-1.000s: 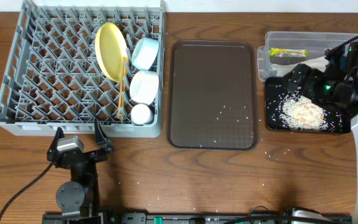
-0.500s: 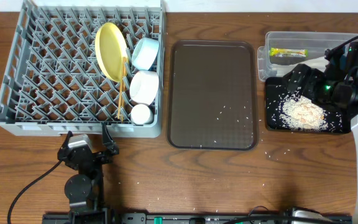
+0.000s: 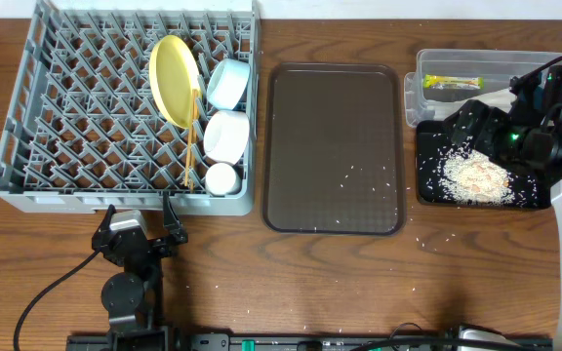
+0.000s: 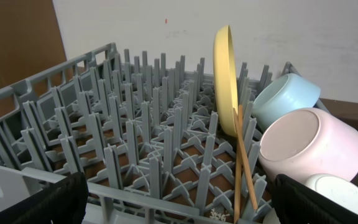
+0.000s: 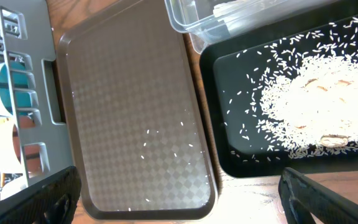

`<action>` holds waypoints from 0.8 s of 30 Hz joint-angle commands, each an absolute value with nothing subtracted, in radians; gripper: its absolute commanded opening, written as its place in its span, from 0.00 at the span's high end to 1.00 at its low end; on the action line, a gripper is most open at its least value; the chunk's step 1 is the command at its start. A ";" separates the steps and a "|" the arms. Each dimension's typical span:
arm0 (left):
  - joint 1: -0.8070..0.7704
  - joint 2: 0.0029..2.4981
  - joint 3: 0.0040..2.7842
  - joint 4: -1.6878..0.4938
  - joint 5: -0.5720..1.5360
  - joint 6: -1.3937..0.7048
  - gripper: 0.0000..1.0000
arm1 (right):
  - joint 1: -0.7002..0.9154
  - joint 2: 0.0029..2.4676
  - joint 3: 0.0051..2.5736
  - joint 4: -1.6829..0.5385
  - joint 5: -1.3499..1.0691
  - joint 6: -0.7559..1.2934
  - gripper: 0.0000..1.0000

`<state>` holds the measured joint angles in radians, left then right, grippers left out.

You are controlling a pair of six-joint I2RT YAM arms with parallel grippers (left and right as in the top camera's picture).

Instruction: Sort waste into correct bins and load items into the dishwasher

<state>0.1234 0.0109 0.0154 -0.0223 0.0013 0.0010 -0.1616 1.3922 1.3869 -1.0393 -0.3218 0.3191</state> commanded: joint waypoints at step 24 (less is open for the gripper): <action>0.123 0.004 0.004 -0.073 -0.010 0.014 0.04 | -0.169 1.393 1.400 -1.040 -0.310 0.323 0.01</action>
<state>0.1234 0.0109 0.0158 -0.0227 0.0013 0.0013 -0.1616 1.3922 1.3869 -1.0393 -0.3210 0.3191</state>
